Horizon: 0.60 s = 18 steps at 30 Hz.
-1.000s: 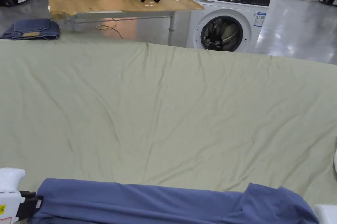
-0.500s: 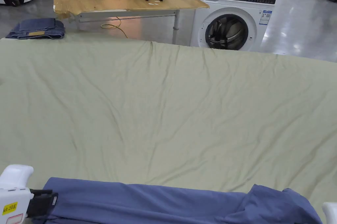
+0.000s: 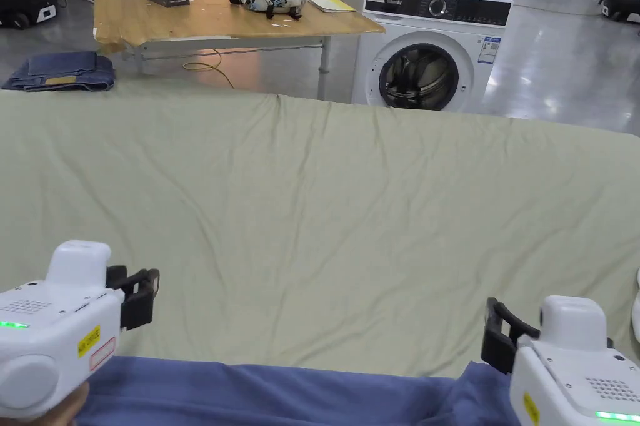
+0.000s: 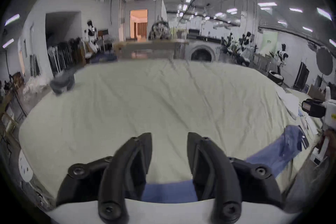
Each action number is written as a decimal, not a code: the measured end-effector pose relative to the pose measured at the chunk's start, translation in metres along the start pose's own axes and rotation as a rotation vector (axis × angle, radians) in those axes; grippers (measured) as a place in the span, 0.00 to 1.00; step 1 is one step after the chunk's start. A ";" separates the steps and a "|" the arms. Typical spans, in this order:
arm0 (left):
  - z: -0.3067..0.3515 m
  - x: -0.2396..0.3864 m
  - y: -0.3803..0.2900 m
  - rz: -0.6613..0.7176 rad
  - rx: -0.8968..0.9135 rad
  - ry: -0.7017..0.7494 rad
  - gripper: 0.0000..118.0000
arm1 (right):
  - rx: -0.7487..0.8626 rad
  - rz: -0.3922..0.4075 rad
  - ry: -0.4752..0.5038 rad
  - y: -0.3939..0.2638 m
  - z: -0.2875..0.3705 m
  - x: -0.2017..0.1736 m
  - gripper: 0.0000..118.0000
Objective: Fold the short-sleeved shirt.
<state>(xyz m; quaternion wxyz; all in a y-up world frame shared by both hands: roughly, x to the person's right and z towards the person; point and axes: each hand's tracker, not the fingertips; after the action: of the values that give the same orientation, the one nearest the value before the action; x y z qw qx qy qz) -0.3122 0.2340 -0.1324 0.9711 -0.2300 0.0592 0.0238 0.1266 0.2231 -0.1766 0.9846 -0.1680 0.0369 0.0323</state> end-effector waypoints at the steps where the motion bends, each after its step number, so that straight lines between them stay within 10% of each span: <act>1: -0.001 0.001 0.002 -0.008 0.031 0.011 0.30 | 0.030 -0.008 0.011 0.001 0.000 -0.007 0.50; 5: 0.007 0.012 0.009 -0.020 0.163 0.071 0.05 | 0.157 -0.028 0.005 0.009 0.001 -0.031 0.03; 18: 0.023 -0.063 0.001 0.146 -0.006 -0.005 0.00 | 0.214 -0.021 0.018 0.024 -0.008 -0.051 0.00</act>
<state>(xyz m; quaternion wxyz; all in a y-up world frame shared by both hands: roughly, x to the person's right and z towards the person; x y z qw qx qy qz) -0.3727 0.2437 -0.1042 0.9662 -0.2278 0.0732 0.0955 0.0735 0.2402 -0.1872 0.9968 -0.0626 0.0472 0.0163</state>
